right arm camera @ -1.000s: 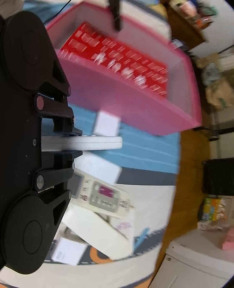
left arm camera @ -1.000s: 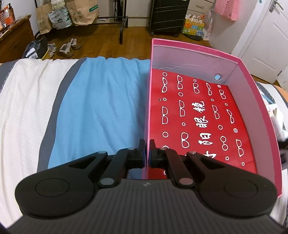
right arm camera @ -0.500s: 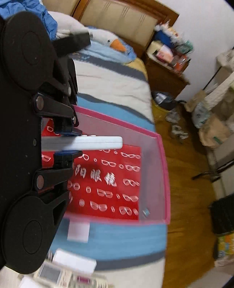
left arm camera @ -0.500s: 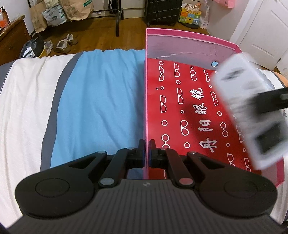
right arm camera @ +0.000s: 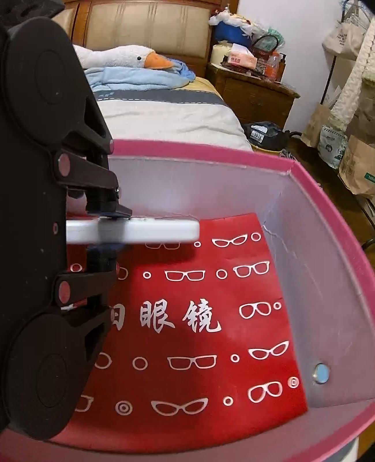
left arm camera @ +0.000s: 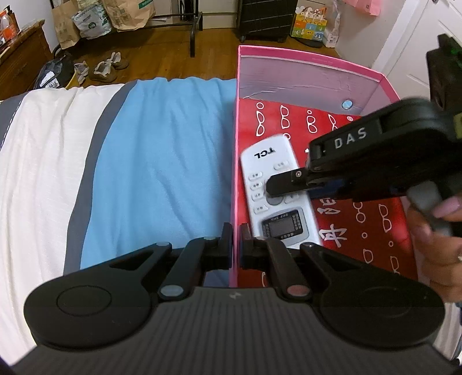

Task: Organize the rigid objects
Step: 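Carry the white TCL remote into the pink box and release it with the right tool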

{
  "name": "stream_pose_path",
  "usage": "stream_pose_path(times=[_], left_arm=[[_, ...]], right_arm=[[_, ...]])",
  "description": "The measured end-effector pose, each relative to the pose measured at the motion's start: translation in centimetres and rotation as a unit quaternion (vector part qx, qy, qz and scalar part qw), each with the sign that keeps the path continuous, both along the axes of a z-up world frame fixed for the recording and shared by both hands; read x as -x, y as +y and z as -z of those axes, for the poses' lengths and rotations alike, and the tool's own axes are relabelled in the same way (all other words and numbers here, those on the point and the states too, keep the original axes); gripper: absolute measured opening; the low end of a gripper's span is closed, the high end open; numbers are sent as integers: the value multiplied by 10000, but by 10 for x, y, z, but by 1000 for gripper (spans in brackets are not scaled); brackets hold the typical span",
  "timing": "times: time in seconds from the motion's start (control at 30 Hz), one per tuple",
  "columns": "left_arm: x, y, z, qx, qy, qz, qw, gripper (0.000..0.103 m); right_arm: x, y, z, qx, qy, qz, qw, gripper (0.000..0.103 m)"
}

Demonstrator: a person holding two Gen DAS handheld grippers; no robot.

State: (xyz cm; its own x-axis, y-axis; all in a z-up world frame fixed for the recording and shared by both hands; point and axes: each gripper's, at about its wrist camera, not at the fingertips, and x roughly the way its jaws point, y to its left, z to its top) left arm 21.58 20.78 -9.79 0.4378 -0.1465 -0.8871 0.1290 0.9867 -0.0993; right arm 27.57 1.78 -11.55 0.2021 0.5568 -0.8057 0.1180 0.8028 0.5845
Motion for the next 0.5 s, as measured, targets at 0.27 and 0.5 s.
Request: stream_pose_path(times=[0.27, 0.5], left_arm=[[2, 0, 0, -25, -11, 54, 10000, 4], [3, -3, -1, -89, -21, 123, 9999, 5]], right_arm=[[32, -3, -72, 1101, -1352, -941, 9802, 49], [76, -31, -137, 1547, -2076, -1444, 9551, 50]])
